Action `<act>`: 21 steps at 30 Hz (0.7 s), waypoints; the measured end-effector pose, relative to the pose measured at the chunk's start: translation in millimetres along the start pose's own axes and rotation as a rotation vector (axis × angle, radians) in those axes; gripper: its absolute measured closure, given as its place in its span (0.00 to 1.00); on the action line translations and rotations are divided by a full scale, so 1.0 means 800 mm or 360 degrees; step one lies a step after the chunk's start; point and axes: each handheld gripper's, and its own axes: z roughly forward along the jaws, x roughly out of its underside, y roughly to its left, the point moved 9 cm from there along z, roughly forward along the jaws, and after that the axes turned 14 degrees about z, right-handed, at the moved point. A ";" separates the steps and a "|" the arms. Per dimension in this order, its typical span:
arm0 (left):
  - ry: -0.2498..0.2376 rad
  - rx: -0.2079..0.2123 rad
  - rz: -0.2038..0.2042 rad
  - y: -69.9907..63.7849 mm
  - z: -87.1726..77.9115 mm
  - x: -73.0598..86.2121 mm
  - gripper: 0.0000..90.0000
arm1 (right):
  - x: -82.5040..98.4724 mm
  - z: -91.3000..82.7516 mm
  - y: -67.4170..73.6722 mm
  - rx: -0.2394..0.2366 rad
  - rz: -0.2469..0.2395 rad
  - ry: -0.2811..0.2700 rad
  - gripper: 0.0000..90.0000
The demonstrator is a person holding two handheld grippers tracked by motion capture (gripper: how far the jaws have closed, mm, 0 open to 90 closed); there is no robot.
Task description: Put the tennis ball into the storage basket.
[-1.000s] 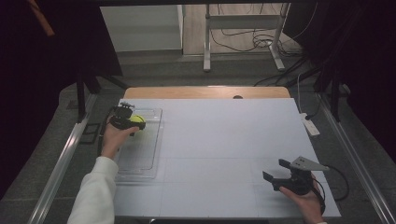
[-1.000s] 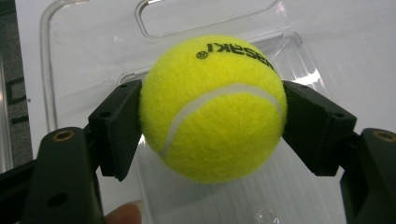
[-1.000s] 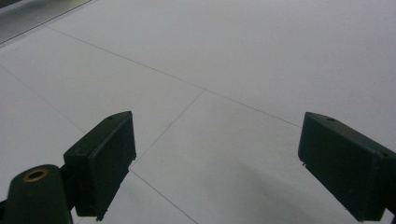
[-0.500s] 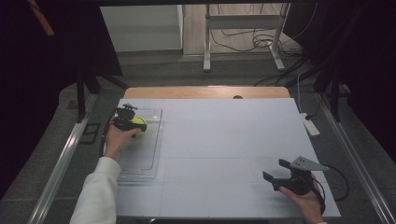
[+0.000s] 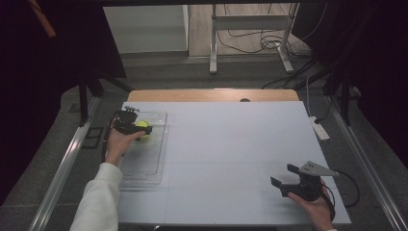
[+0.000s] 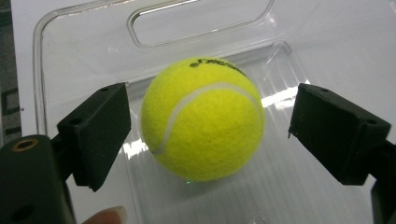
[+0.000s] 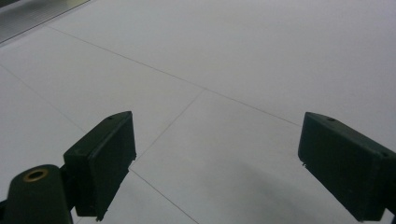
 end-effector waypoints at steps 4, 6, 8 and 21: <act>-0.0046 0.0024 -0.0007 -0.003 -0.004 -0.003 0.13 | 0.000 0.000 0.000 -0.0001 -0.0001 0.0004 0.12; -0.0066 0.0030 0.0002 -0.004 -0.006 -0.005 0.13 | 0.000 0.000 0.000 -0.0001 -0.0001 0.0004 0.12; -0.0072 0.0024 0.0007 -0.005 -0.008 -0.005 0.13 | 0.000 0.000 0.000 -0.0001 -0.0001 0.0004 0.12; -0.0249 0.0108 0.0035 -0.020 -0.031 -0.012 0.12 | 0.000 0.000 0.000 -0.0002 -0.0002 0.0004 0.12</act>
